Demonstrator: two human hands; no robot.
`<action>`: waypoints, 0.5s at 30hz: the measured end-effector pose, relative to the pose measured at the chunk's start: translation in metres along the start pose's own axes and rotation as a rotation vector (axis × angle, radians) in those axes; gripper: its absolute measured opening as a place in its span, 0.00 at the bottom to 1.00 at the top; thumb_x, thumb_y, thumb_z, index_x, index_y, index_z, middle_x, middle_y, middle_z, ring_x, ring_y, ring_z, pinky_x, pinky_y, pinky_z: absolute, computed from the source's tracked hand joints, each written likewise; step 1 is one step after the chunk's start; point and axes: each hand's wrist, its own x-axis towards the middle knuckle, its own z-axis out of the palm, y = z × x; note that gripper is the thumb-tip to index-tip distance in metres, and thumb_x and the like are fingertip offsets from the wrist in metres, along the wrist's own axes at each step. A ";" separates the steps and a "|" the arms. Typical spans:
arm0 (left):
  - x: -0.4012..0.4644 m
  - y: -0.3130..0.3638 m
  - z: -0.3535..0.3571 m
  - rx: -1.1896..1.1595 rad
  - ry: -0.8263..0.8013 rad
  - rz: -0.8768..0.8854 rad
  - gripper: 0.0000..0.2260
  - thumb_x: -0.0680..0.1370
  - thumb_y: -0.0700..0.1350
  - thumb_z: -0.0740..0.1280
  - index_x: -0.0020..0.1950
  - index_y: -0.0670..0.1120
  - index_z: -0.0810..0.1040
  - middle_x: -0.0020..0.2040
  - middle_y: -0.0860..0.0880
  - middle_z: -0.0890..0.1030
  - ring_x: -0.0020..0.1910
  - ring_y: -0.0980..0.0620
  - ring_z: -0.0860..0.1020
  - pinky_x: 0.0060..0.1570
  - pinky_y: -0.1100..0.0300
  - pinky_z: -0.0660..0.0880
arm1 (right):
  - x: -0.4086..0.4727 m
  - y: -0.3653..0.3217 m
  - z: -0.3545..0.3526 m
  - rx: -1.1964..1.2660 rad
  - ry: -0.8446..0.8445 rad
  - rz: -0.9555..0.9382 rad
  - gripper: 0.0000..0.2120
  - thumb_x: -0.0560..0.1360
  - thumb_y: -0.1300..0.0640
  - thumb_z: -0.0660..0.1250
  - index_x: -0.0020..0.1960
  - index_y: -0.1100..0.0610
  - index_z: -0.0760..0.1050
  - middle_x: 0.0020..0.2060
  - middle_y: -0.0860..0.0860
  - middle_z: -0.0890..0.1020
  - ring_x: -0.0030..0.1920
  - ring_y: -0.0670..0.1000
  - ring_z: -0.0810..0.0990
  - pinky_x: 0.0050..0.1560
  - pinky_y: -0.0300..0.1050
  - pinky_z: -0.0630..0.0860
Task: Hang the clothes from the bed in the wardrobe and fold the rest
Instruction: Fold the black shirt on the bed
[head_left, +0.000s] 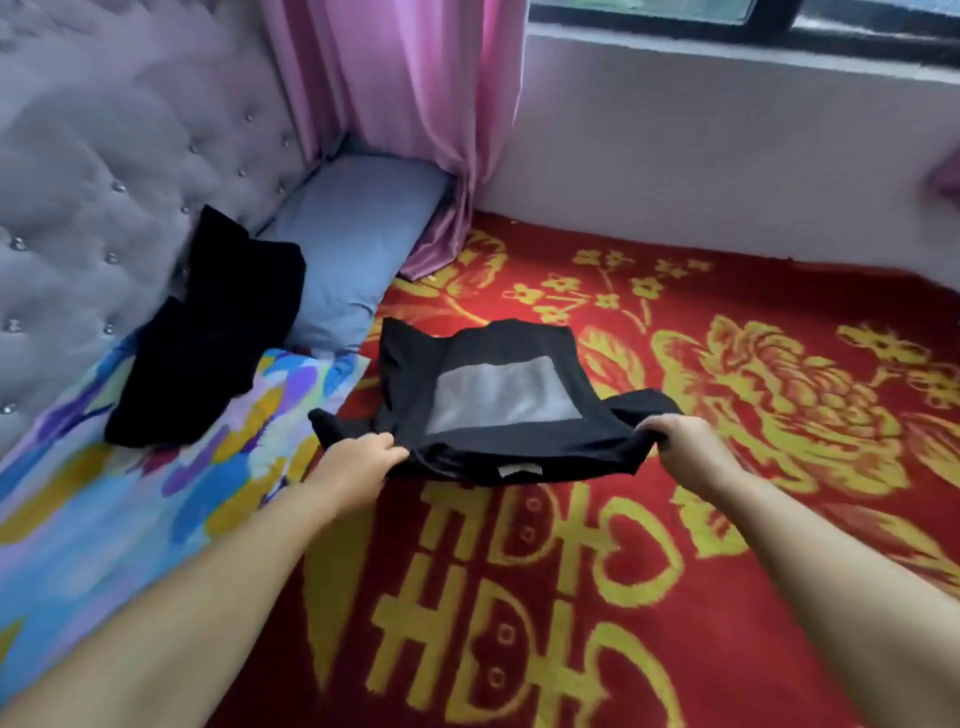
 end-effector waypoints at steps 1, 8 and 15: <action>-0.012 0.008 0.031 0.010 0.007 0.041 0.21 0.73 0.37 0.66 0.66 0.47 0.74 0.56 0.44 0.75 0.55 0.43 0.76 0.40 0.55 0.69 | -0.016 0.008 0.029 -0.061 -0.074 -0.004 0.24 0.72 0.70 0.57 0.57 0.49 0.80 0.56 0.49 0.81 0.55 0.54 0.80 0.48 0.47 0.77; -0.083 0.042 0.287 0.051 -0.194 0.097 0.24 0.49 0.40 0.71 0.43 0.56 0.84 0.34 0.47 0.76 0.26 0.51 0.72 0.20 0.68 0.67 | -0.117 0.066 0.256 -0.201 -0.551 -0.171 0.19 0.60 0.58 0.62 0.42 0.35 0.77 0.43 0.41 0.85 0.58 0.40 0.79 0.52 0.44 0.72; -0.097 0.035 0.294 -0.529 -0.026 -0.462 0.11 0.75 0.35 0.61 0.52 0.46 0.78 0.51 0.49 0.74 0.53 0.48 0.74 0.47 0.55 0.72 | -0.133 0.063 0.296 -0.136 -0.344 0.117 0.22 0.71 0.66 0.62 0.62 0.51 0.78 0.64 0.47 0.76 0.66 0.49 0.73 0.68 0.49 0.63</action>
